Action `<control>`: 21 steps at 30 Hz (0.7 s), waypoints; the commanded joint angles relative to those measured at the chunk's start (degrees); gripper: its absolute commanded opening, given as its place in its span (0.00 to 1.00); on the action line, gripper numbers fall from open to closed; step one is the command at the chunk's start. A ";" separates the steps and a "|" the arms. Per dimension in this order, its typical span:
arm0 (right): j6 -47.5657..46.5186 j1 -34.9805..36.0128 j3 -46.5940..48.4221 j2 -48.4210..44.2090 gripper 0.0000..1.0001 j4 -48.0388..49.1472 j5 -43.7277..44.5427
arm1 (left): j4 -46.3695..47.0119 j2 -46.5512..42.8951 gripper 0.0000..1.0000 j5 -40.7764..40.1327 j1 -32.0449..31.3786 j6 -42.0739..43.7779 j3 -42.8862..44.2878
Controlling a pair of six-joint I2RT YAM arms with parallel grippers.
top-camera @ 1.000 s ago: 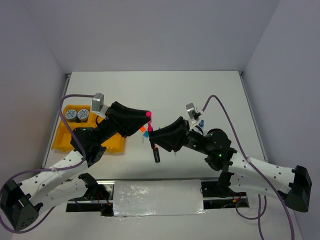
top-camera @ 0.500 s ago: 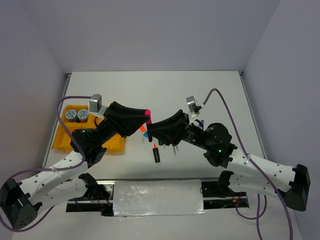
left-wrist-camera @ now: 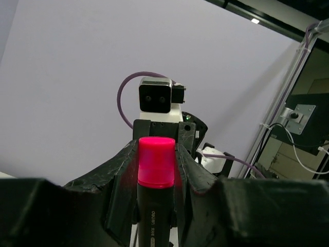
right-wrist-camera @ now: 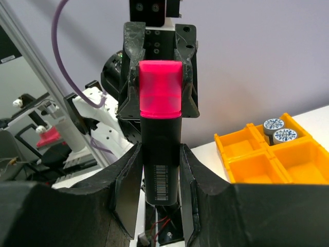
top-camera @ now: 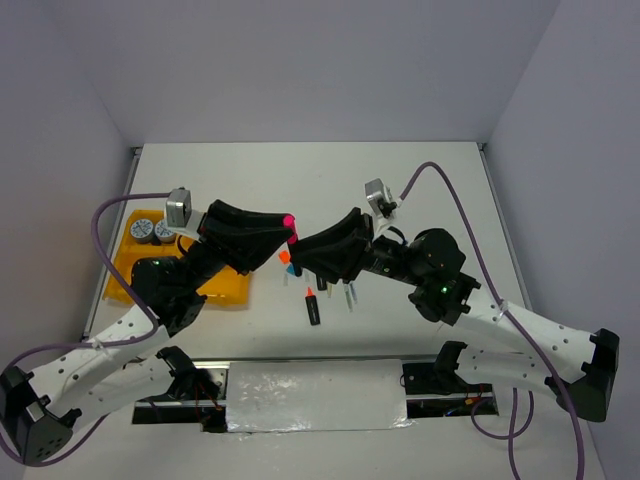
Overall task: Sort the stationery into containers
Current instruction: Close the pen cap on the pen.
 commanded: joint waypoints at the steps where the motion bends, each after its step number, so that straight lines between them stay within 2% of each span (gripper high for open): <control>1: -2.59 -1.17 3.13 -1.33 0.00 4.42 2.71 | -4.42 -0.68 0.32 9.31 -1.18 3.97 1.86; 5: -3.47 -1.17 5.06 -0.98 0.00 2.41 1.22 | -6.35 -1.03 0.57 10.37 -1.27 4.94 2.83; 8: -3.65 -1.17 5.68 -0.54 0.00 1.52 1.22 | -8.81 -2.43 0.68 9.32 -1.18 6.60 3.79; 15: -5.57 -1.17 5.59 -0.36 0.00 -1.55 3.59 | -18.03 -5.60 0.89 4.58 -1.18 10.47 7.48; 20: -10.58 -0.90 5.68 -0.80 0.00 -8.31 9.46 | -35.51 -7.88 0.97 -4.12 -1.27 16.62 13.89; 21: -11.37 -0.29 5.85 -0.89 0.00 -9.80 13.22 | -38.41 -7.89 0.97 -5.61 -1.18 17.42 15.12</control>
